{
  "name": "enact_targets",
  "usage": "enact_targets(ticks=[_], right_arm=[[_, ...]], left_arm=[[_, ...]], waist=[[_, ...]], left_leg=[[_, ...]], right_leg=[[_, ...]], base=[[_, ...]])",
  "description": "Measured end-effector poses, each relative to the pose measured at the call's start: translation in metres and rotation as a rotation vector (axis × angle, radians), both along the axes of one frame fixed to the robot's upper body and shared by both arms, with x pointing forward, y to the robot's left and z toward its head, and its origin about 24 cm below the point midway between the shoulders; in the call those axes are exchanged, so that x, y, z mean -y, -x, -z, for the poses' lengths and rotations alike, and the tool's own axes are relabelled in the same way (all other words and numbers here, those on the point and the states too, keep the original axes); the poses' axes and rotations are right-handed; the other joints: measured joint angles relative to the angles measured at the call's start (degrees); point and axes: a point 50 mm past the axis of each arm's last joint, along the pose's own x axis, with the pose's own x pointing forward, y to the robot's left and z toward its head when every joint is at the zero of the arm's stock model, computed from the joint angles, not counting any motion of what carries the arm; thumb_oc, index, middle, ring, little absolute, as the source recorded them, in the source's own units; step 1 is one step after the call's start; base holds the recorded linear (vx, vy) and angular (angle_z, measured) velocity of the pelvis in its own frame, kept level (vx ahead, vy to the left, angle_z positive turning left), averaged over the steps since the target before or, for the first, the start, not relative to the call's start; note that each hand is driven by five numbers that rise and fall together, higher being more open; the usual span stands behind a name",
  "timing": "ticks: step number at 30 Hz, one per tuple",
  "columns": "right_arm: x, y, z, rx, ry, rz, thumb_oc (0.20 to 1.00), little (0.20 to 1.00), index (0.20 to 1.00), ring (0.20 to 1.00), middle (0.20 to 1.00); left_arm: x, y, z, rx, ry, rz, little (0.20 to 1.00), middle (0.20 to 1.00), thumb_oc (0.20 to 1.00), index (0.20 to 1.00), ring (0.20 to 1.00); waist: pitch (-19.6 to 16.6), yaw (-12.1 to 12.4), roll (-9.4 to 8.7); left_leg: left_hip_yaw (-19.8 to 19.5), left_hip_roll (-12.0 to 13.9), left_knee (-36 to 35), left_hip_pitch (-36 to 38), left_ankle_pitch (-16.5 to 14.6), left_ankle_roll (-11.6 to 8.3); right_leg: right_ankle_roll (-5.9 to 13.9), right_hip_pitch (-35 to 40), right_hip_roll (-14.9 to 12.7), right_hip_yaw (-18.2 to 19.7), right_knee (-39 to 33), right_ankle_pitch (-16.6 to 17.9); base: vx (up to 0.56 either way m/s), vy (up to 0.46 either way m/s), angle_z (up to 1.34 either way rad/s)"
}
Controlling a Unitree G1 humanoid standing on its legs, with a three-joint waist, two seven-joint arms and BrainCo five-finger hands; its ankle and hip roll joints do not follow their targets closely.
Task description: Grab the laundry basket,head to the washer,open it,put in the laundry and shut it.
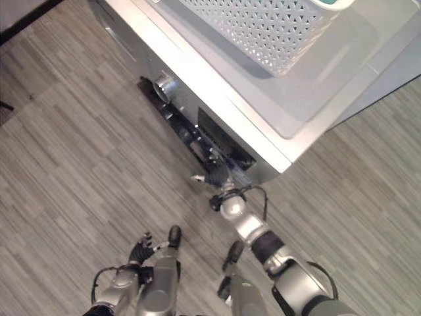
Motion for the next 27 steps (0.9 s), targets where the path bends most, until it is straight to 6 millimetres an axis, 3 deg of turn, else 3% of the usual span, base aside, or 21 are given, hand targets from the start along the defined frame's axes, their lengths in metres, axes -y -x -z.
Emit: enact_targets(ticks=[6,9,12,17,19,22,25,27], right_arm=[[-0.032,0.002,-0.016,0.002,-0.034,-0.123,1.000,1.000,1.000,1.000,1.000],[-0.049,0.011,-0.011,-0.039,-0.061,-0.198,1.000,1.000,1.000,1.000,1.000],[-0.081,0.030,-0.006,-0.174,-0.197,-0.363,1.000,1.000,1.000,1.000,1.000],[-0.100,0.055,0.012,-0.324,-0.292,-0.516,1.000,1.000,1.000,1.000,1.000],[-0.098,0.058,0.014,-0.323,-0.282,-0.540,1.000,1.000,1.000,1.000,1.000],[-0.080,0.059,0.028,-0.334,-0.249,-0.507,1.000,1.000,1.000,1.000,1.000],[-0.049,0.060,0.054,-0.391,-0.248,-0.424,1.000,1.000,1.000,1.000,1.000],[-0.013,0.064,0.072,-0.436,-0.266,-0.344,1.000,1.000,1.000,1.000,1.000]], left_arm=[[0.002,-0.002,-0.001,0.004,0.021,-0.005,1.000,1.000,1.000,1.000,1.000],[0.003,-0.007,-0.005,0.021,0.021,0.005,1.000,1.000,1.000,1.000,1.000],[0.005,-0.018,-0.012,0.051,-0.002,0.051,1.000,1.000,1.000,1.000,1.000],[0.012,-0.029,-0.020,0.082,-0.033,0.120,1.000,1.000,1.000,1.000,1.000],[0.018,-0.034,-0.023,0.091,-0.087,0.195,1.000,1.000,1.000,1.000,1.000],[0.021,-0.030,-0.023,0.090,-0.178,0.315,1.000,1.000,1.000,1.000,1.000],[0.015,-0.030,-0.028,0.102,-0.229,0.370,1.000,1.000,1.000,1.000,1.000],[0.012,-0.034,-0.033,0.114,-0.252,0.386,1.000,1.000,1.000,1.000,1.000]], waist=[[0.3,2.8,0.49],[0.4,3.6,0.66],[0.4,4.4,0.66],[0.3,4.4,0.48],[0.2,4.2,0.29],[-0.5,3.2,-1.01],[-1.7,1.1,-2.76],[-2.1,-0.7,-3.15]], left_leg=[[-2.9,-0.3,0.6,-2.7,0.3,-0.42],[-4.0,-0.4,0.7,-3.4,0.4,-0.62],[-4.3,-0.3,0.7,-3.3,0.5,-0.69],[-4.2,-0.6,0.6,-0.6,0.4,-0.70],[-3.9,-0.5,0.4,0.3,0.4,-0.71],[-2.5,-0.4,0.2,2.3,0.4,-0.70],[-1.0,-0.2,0.0,3.9,0.4,-0.69],[-0.3,0.2,-0.1,4.9,0.4,-0.68]], right_leg=[[-0.31,-0.9,0.3,-2.2,0.0,-0.5],[-0.38,-1.0,0.4,-2.3,0.0,-0.7],[-0.48,-0.7,0.6,-2.3,0.0,-0.9],[0.06,2.2,0.2,-2.0,0.0,-1.6],[0.09,2.8,0.1,-1.5,0.0,-1.6],[0.21,4.1,-0.1,-0.1,0.0,-1.5],[0.22,4.7,-0.2,1.3,0.0,-1.3],[0.43,5.2,-0.2,1.7,0.6,-1.4]], base=[[0.02,-0.039,0.22],[0.03,-0.031,0.18],[0.03,-0.026,0.08],[0.00,-0.023,0.05],[-0.01,-0.044,-0.08],[-0.01,-0.036,-0.18],[-0.06,-0.110,-0.22],[-0.02,-0.198,-0.19]])
